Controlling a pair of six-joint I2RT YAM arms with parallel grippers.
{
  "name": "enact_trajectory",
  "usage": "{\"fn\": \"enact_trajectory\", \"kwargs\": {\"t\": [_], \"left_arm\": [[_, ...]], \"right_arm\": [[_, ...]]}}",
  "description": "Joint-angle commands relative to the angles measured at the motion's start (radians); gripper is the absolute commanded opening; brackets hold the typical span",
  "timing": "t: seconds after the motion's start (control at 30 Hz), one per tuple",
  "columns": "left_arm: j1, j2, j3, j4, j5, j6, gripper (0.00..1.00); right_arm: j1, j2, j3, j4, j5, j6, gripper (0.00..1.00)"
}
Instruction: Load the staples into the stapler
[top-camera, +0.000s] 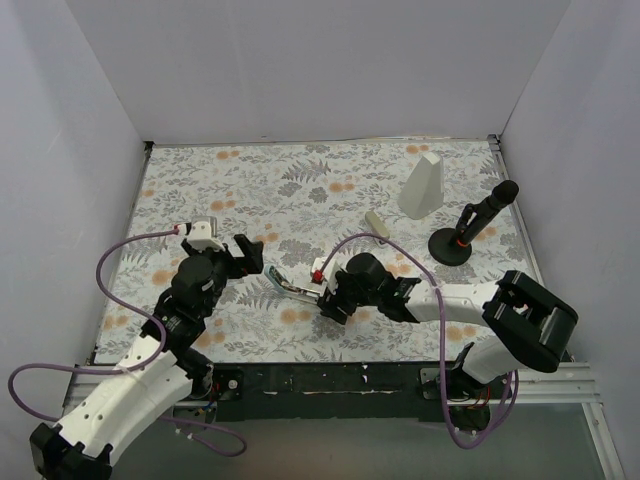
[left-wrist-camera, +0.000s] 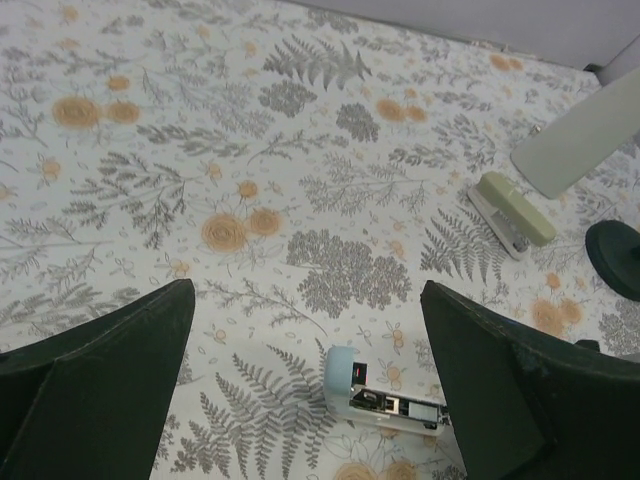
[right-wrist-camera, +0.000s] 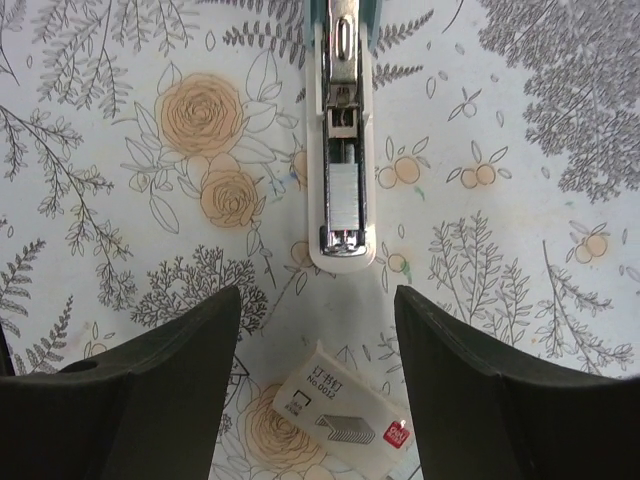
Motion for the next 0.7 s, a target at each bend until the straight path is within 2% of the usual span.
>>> {"fn": "enact_trajectory", "kwargs": {"t": [0.0,0.27,0.67], "left_arm": [[0.006,0.087,0.051,-0.117,0.041,-0.132,0.98],[0.006,0.185,0.046,-0.111,0.096,-0.197,0.98],[0.006,0.320,0.060,-0.079,0.169,-0.168,0.97]], "right_arm": [[-0.026,-0.010,-0.039,0.257,-0.059,-0.010,0.70],[-0.067,0.038,-0.058,0.345,-0.128,0.005,0.61],[-0.092,0.113,-0.069,0.414,-0.202,0.016,0.54]]}}
